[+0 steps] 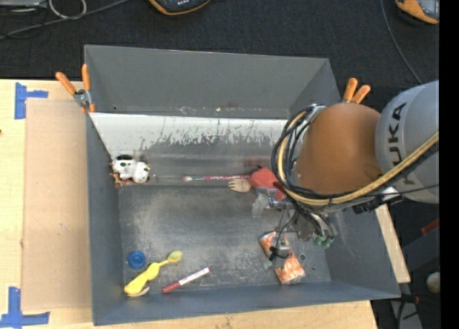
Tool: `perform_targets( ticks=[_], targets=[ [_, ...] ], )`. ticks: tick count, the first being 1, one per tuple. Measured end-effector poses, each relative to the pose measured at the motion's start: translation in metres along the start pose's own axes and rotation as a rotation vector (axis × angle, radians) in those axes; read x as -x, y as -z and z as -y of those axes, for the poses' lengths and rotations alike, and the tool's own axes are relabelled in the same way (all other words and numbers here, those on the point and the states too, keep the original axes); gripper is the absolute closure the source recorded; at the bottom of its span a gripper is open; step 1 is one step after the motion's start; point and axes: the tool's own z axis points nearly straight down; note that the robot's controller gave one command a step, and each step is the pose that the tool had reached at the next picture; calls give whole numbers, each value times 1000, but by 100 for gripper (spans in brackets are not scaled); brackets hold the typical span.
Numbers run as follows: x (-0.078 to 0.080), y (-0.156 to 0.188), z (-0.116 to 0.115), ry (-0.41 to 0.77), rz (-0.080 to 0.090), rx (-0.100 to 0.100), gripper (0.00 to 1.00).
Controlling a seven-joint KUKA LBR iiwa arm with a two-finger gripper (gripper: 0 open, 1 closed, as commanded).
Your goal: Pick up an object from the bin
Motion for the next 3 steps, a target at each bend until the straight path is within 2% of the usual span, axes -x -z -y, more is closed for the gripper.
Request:
perform_targets(
  ticks=[1, 2, 3],
  targets=[
    [2, 4, 0, -1, 8, 0, 0],
    [1, -90, 87, -4, 9, 0, 0],
    [-8, -75, 102, -93, 13, 4, 0]
  ],
)
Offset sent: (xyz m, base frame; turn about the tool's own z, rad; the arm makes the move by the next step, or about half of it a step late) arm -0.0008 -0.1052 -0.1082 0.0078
